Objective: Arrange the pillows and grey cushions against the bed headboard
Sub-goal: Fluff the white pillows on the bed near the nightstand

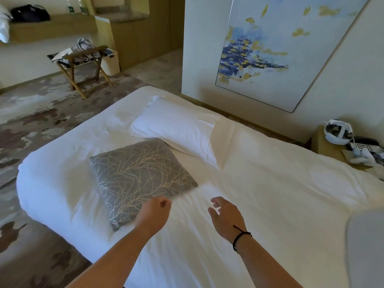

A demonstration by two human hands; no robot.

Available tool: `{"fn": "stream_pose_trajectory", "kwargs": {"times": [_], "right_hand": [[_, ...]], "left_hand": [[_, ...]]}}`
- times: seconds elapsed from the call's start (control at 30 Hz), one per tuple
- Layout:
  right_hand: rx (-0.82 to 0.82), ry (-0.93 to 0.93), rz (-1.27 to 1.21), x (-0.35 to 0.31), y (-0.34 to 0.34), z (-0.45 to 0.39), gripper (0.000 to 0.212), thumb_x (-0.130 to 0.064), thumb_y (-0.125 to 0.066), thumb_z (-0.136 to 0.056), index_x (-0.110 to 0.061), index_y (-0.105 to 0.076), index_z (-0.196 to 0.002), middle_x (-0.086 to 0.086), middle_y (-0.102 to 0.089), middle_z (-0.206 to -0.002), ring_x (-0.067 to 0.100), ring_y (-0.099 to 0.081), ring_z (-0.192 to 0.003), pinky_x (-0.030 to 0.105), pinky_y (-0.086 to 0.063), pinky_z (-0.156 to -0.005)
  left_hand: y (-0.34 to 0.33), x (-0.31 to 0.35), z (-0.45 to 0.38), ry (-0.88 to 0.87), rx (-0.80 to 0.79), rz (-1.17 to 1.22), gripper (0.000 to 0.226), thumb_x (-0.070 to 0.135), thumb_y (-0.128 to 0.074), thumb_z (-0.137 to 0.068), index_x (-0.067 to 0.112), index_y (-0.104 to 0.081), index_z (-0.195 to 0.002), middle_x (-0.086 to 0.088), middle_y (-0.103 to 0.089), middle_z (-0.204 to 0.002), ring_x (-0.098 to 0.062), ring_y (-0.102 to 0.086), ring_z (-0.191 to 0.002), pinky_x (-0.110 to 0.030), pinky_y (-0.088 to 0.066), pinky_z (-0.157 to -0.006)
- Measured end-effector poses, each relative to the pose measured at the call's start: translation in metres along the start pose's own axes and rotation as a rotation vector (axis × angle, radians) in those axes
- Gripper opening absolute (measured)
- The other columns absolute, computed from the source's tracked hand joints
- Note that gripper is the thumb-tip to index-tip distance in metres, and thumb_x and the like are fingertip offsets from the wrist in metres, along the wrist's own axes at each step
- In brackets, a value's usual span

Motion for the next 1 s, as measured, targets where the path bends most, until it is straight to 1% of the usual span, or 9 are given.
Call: {"fn": "stream_pose_trajectory", "kwargs": {"times": [0.13, 0.2, 0.3, 0.37, 0.47, 0.67, 0.8, 0.87, 1.0], "right_hand": [[-0.048, -0.032, -0.042, 0.015, -0.015, -0.061, 0.03, -0.039, -0.051, -0.095, -0.036, -0.051, -0.125, -0.017, -0.057, -0.116, 0.008, -0.055, -0.111, 0.032, -0.048, -0.093], [-0.058, -0.03, -0.033, 0.022, -0.022, -0.093, 0.033, -0.038, -0.051, -0.096, -0.034, -0.049, -0.128, -0.015, -0.057, -0.121, 0.009, -0.055, -0.112, 0.03, -0.048, -0.093], [-0.085, -0.037, 0.013, 0.032, -0.031, -0.131, 0.037, -0.037, -0.05, -0.097, -0.033, -0.045, -0.133, -0.013, -0.055, -0.128, 0.009, -0.055, -0.11, 0.026, -0.047, -0.089], [-0.101, -0.021, 0.063, 0.037, -0.034, -0.156, 0.039, -0.037, -0.049, -0.097, -0.033, -0.043, -0.136, -0.012, -0.053, -0.131, 0.009, -0.055, -0.111, 0.024, -0.046, -0.088], [-0.139, 0.024, 0.14, 0.043, -0.043, -0.194, 0.043, -0.036, -0.048, -0.098, -0.033, -0.038, -0.139, -0.011, -0.049, -0.137, 0.01, -0.053, -0.118, 0.024, -0.045, -0.091], [-0.211, 0.122, 0.301, 0.059, -0.085, -0.275, 0.055, -0.036, -0.05, -0.097, -0.035, -0.026, -0.146, -0.008, -0.038, -0.148, 0.016, -0.05, -0.123, 0.03, -0.044, -0.097], [-0.153, 0.189, 0.478, 0.071, -0.117, -0.359, 0.063, -0.036, -0.053, -0.094, -0.035, -0.019, -0.148, 0.002, -0.021, -0.159, 0.025, -0.029, -0.142, 0.044, -0.033, -0.112], [-0.099, 0.188, 0.577, 0.078, -0.132, -0.408, 0.068, -0.04, -0.052, -0.094, -0.035, -0.013, -0.149, 0.003, -0.006, -0.162, 0.029, -0.011, -0.148, 0.052, -0.024, -0.116], [0.047, 0.131, 0.771, 0.095, -0.151, -0.5, 0.085, -0.047, -0.058, -0.088, -0.036, -0.001, -0.15, 0.003, 0.008, -0.162, 0.043, 0.002, -0.145, 0.07, -0.023, -0.107]], "left_hand": [[0.002, -0.007, -0.041, 0.041, -0.013, -0.08, 0.032, 0.028, -0.047, -0.088, 0.018, -0.043, -0.058, 0.008, -0.041, -0.047, -0.008, -0.033, -0.045, -0.028, -0.031, -0.048], [0.006, -0.011, -0.07, 0.058, 0.009, -0.125, 0.034, 0.027, -0.049, -0.091, 0.017, -0.047, -0.059, 0.005, -0.051, -0.051, -0.011, -0.042, -0.047, -0.03, -0.038, -0.05], [0.004, -0.017, -0.11, 0.078, 0.005, -0.16, 0.028, 0.031, -0.047, -0.095, 0.018, -0.064, -0.078, -0.001, -0.071, -0.074, -0.019, -0.068, -0.069, -0.041, -0.059, -0.066], [-0.005, -0.021, -0.136, 0.079, -0.013, -0.195, 0.023, 0.036, -0.045, -0.097, 0.028, -0.065, -0.103, 0.003, -0.074, -0.099, -0.018, -0.069, -0.085, -0.043, -0.058, -0.076], [-0.029, -0.029, -0.185, 0.039, -0.066, -0.311, 0.049, 0.044, -0.047, -0.096, 0.032, -0.038, -0.143, 0.005, -0.061, -0.133, -0.018, -0.062, -0.112, -0.043, -0.052, -0.092], [-0.075, -0.055, -0.323, -0.087, 0.023, -0.547, 0.071, 0.06, -0.041, -0.093, 0.03, -0.017, -0.153, 0.001, -0.03, -0.159, -0.022, -0.027, -0.146, -0.049, -0.019, -0.12], [-0.111, -0.094, -0.409, -0.103, 0.05, -0.696, 0.079, 0.073, -0.019, -0.091, 0.032, -0.001, -0.156, 0.003, 0.0, -0.166, -0.021, 0.006, -0.152, -0.054, 0.007, -0.12], [-0.131, -0.115, -0.427, -0.146, 0.136, -0.77, 0.079, 0.076, -0.006, -0.089, 0.035, -0.004, -0.156, 0.003, 0.001, -0.166, -0.021, 0.01, -0.152, -0.054, 0.013, -0.119], [-0.161, -0.145, -0.444, -0.231, 0.297, -0.753, 0.073, 0.074, -0.017, -0.091, 0.035, -0.022, -0.153, 0.002, -0.014, -0.165, -0.021, -0.004, -0.152, -0.053, 0.006, -0.121]]}}
Point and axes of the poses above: each hand's wrist, its own z-axis away from the middle knuckle, its own y-axis out of the back of the hand, x = y × z, the point moved 6 cm from there along -z, towards the middle knuckle
